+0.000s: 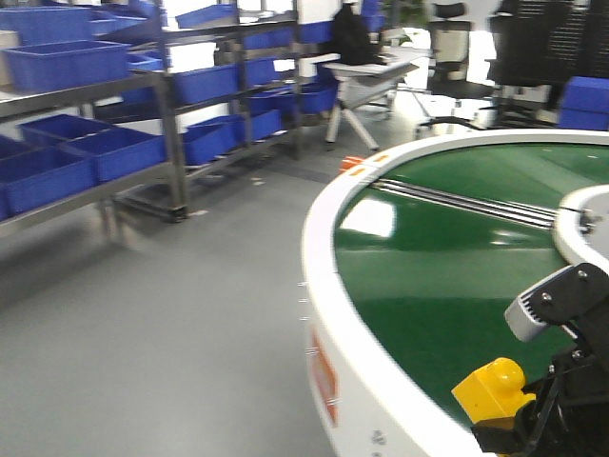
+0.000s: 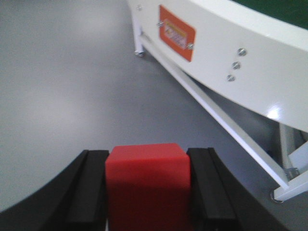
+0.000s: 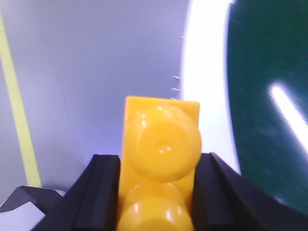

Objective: Pick red and yellow blocks into blue bin
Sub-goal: 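Drive the base away from the table holding both blocks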

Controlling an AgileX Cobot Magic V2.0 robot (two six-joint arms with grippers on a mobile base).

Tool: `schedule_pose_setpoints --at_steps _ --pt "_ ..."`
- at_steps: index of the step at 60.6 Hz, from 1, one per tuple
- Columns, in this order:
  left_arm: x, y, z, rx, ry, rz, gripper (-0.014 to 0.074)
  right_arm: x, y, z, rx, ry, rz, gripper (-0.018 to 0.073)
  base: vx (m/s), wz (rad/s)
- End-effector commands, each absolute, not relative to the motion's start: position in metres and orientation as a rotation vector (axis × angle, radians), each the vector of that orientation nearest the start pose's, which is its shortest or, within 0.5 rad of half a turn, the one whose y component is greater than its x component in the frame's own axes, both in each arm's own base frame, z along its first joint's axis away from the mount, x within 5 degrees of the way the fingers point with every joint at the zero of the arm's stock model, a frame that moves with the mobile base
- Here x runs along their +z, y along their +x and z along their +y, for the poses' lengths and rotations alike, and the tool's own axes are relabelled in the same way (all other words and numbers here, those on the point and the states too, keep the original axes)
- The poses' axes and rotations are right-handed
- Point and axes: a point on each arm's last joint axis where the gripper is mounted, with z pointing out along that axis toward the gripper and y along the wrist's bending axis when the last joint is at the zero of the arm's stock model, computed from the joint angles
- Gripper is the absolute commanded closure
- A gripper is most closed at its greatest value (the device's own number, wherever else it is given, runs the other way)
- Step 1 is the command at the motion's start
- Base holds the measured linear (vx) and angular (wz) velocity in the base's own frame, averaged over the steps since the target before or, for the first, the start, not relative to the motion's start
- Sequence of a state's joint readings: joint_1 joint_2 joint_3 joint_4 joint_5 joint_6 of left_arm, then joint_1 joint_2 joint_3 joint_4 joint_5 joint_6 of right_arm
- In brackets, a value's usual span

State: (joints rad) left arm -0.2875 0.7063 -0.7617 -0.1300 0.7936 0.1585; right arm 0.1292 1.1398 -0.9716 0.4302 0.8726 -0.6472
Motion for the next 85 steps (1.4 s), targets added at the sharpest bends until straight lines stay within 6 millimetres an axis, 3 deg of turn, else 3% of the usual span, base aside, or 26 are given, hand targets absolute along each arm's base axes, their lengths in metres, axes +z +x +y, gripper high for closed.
schedule_pose_setpoints --at_steps 1,53,85 --pt "0.3518 0.1214 -0.0461 -0.248 0.421 2.086 0.0346 0.3433 0.2181 0.0584 0.296 -0.687 2.247 0.0234 -0.14 0.65" --pt "0.3518 0.1214 -0.0461 -0.248 0.421 2.086 0.0346 0.3433 0.2181 0.0584 0.296 -0.687 2.247 0.0234 -0.13 0.52" --pt "0.3519 0.1211 -0.0461 -0.249 0.421 2.086 0.0346 0.3433 0.2181 0.0584 0.296 -0.687 2.247 0.0234 -0.04 0.18"
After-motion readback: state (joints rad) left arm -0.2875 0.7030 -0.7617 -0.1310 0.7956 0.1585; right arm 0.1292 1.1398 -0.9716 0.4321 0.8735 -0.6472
